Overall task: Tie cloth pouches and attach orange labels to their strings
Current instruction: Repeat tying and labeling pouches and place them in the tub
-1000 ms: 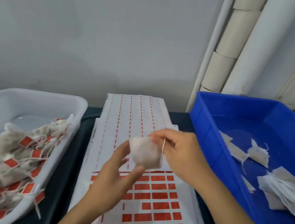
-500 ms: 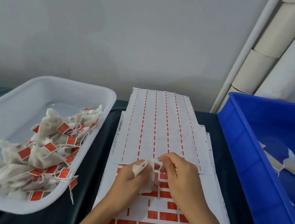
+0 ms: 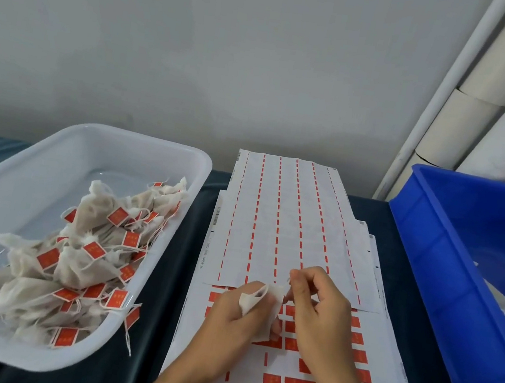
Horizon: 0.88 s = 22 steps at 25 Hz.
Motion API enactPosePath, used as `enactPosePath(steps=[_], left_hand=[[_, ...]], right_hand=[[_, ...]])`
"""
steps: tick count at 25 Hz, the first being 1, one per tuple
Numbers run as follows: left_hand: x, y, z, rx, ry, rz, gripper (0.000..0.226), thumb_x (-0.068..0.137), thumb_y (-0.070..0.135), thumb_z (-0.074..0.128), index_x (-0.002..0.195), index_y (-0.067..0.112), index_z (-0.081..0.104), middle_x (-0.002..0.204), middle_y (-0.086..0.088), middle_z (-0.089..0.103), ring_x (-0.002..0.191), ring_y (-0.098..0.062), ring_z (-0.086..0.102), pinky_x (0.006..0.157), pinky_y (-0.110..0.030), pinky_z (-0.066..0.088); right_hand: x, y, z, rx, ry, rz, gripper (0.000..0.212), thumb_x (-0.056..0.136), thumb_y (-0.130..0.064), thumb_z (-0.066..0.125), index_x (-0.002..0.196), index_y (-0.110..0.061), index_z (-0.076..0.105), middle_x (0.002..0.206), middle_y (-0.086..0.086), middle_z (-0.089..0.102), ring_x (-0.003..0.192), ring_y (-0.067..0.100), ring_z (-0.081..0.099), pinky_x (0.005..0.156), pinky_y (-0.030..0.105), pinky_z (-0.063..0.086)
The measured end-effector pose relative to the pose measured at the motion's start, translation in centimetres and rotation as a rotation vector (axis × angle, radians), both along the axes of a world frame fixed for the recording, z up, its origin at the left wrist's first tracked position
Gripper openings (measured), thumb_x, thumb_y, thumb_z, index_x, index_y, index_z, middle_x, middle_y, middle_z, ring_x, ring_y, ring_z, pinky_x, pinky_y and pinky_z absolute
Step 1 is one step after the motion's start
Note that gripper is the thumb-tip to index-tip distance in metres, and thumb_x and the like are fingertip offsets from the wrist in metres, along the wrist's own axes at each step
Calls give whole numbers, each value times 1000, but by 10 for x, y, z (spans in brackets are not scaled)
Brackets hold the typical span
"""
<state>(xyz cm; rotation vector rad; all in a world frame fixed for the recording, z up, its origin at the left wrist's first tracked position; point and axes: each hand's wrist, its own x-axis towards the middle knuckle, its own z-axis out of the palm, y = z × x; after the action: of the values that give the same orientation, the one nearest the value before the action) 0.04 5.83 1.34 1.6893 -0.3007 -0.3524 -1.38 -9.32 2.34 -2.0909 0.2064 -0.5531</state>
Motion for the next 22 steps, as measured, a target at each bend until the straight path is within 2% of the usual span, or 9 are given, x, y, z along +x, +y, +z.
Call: enactPosePath(steps=[2,5,7,9,12,16,19,22], left_hand=[[0,1,1,-20,0,-28,40,102,65,49,88,32,70,90,1,75,86,-19,75,80,-30,62],[3,3,0,-26,-33,-65,48,98,67,51,93,23,69,89,-2,73,85,-19,72,82,-27,59],[1,4,-3,-9,-46,-69,48,95,71,53,96,26,70,87,1,74,85,-16,73,81,-20,57],[-1,4,-4,18,-54,-73,44,94,73,52,96,33,70,86,6,74,86,-14,74,80,-15,55],[-3,4,-6,63,-102,-75,41,93,78,47,84,43,66,81,9,72,79,-11,72,78,-16,56],[-7,1,-4,102,-148,-86,47,89,86,43,78,43,60,79,13,69,75,-8,70,75,-19,56],[-11,3,-3,115,-153,-96,44,96,77,44,78,40,62,80,10,69,76,-9,70,75,-20,56],[-9,9,3,68,-207,-124,46,106,59,42,82,25,60,81,-3,65,74,-15,65,75,-27,56]], right_hand=[[1,0,5,20,-61,-30,25,90,-58,46,83,-38,59,85,-26,66,83,-2,65,66,5,49],[3,0,14,50,-131,-85,30,91,-59,45,80,-35,60,81,-25,66,79,-2,65,59,9,48],[3,1,18,101,-143,-125,33,91,-60,44,79,-34,61,80,-24,67,77,0,66,63,15,49],[4,3,24,198,-147,-150,34,92,-59,45,80,-34,63,80,-24,70,73,2,70,60,21,56],[9,0,33,442,-128,-198,33,100,-48,50,82,-28,69,74,-15,74,65,9,74,50,16,55],[14,-11,39,634,-86,-229,35,102,-44,55,76,-28,73,69,-4,74,62,14,74,51,18,55],[12,-12,28,624,-58,-180,37,101,-48,53,79,-25,71,71,-3,74,63,15,74,53,18,56],[9,-15,17,622,-30,-106,42,102,-51,51,86,-17,70,73,1,74,65,17,75,57,23,60]])
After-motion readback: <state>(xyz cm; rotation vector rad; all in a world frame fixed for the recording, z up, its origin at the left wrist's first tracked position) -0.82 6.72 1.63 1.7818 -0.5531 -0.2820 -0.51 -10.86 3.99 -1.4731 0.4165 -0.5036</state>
